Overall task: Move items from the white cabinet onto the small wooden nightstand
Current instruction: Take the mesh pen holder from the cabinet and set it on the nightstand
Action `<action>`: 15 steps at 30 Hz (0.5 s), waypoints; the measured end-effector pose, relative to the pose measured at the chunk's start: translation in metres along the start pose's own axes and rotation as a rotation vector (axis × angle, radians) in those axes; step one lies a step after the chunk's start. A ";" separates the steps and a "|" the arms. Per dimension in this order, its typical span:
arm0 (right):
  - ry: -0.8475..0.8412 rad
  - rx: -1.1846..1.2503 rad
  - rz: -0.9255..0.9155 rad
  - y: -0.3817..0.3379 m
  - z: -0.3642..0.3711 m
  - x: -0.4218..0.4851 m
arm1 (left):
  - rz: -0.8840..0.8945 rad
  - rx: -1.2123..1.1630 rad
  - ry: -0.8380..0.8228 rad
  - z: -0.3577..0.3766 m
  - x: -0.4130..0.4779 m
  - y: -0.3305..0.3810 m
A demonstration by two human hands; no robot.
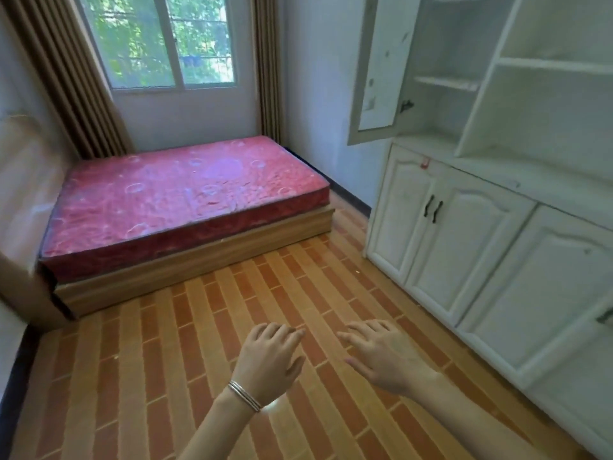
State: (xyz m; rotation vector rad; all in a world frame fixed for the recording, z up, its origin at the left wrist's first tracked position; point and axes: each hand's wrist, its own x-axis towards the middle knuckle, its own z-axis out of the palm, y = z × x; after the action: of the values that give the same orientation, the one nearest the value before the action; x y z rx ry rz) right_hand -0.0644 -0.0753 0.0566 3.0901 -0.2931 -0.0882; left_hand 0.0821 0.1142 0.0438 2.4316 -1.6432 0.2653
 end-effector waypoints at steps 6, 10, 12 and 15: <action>-0.041 0.053 0.191 0.045 -0.002 0.032 | 0.240 -0.026 0.010 0.025 0.093 -0.018; 0.001 0.082 0.311 0.071 -0.023 0.063 | 0.362 -0.009 0.048 0.025 0.164 -0.041; 0.055 0.071 0.376 0.087 -0.034 0.077 | 0.413 -0.015 0.074 0.023 0.198 -0.047; 0.115 0.066 0.450 0.111 -0.045 0.093 | 0.484 -0.020 0.122 0.024 0.246 -0.050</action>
State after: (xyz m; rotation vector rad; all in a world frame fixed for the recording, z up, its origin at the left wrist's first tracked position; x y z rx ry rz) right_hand 0.0084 -0.2000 0.1010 2.9873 -0.9868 0.1141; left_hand 0.2200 -0.0932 0.0803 1.9245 -2.1380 0.4516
